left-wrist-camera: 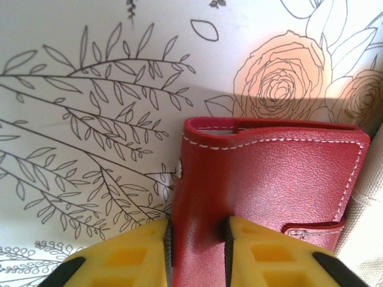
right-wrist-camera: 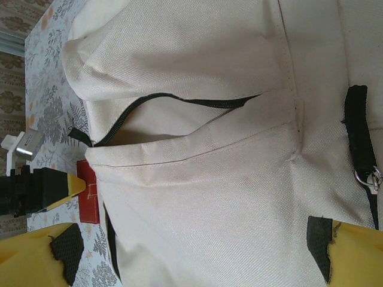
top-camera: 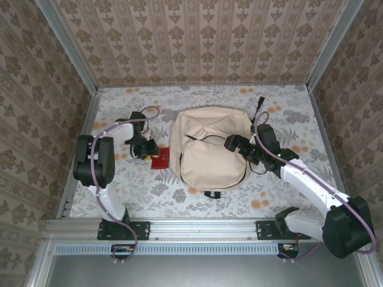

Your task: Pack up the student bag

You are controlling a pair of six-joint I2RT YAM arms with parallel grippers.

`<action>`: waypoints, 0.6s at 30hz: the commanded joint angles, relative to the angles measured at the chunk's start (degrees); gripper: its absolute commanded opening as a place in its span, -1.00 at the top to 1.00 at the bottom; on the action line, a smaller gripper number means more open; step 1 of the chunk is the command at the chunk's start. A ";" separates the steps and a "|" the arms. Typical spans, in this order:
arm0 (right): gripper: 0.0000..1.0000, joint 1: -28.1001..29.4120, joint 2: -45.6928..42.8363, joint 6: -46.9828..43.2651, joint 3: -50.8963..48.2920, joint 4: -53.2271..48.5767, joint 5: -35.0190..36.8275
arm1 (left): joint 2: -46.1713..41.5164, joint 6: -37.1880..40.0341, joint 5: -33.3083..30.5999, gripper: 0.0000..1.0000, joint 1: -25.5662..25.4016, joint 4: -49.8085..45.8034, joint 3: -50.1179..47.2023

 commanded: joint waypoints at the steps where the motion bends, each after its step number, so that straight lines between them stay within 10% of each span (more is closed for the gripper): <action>1: -0.99 0.41 0.06 -0.16 1.35 -0.30 -0.62 | 0.65 -0.13 -2.01 0.62 -0.07 -1.07 -0.91; 18: -0.98 0.60 1.18 0.87 1.39 3.67 -5.52 | -23.79 -8.79 -5.35 1.00 -1.84 1.64 -0.74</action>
